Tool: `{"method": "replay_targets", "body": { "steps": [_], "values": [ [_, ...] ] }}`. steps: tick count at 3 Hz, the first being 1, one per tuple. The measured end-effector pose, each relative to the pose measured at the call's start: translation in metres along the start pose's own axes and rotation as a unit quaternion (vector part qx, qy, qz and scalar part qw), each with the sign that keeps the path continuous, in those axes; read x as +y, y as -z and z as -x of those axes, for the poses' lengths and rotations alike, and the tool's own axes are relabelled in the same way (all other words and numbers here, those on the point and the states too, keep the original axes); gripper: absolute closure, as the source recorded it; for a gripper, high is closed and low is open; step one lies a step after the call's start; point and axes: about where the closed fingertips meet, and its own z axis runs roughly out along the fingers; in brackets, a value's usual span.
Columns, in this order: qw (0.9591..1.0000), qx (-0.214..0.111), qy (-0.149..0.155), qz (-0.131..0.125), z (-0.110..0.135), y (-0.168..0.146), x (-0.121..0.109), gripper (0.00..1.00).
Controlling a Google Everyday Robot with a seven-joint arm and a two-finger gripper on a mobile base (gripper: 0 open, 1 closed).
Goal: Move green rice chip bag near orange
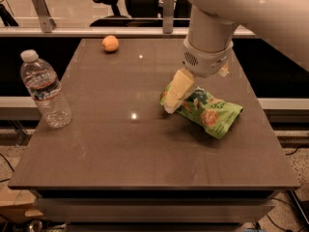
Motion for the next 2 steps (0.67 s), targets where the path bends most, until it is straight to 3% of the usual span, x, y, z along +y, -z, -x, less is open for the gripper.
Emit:
{"method": "replay_targets", "body": {
  "steps": [2],
  "values": [
    [0.9999, 0.014, -0.007, 0.001, 0.003, -0.027, -0.016, 0.0]
  ]
}}
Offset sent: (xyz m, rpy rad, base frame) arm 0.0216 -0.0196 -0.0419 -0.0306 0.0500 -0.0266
